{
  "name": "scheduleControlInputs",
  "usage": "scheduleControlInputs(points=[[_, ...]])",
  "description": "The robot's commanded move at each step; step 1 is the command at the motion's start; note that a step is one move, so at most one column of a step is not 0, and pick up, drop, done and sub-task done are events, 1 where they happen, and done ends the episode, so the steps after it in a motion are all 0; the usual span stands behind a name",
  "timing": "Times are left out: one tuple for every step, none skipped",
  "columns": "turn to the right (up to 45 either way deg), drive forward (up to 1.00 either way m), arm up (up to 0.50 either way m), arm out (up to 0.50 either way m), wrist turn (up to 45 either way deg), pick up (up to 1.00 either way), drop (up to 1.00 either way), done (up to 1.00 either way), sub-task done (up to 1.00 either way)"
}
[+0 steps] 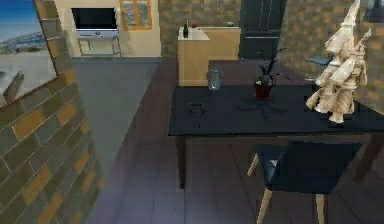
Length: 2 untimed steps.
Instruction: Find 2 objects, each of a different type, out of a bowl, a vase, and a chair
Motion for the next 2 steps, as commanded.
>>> scheduleControlInputs(points=[[0.0, 0.45, 0.00, 0.00, 0.0, 0.00, 0.00, 0.00, 0.00], [42.0, 0.00, 0.00, 0.00, 0.0, 0.00, 0.00, 0.00, 0.00]])
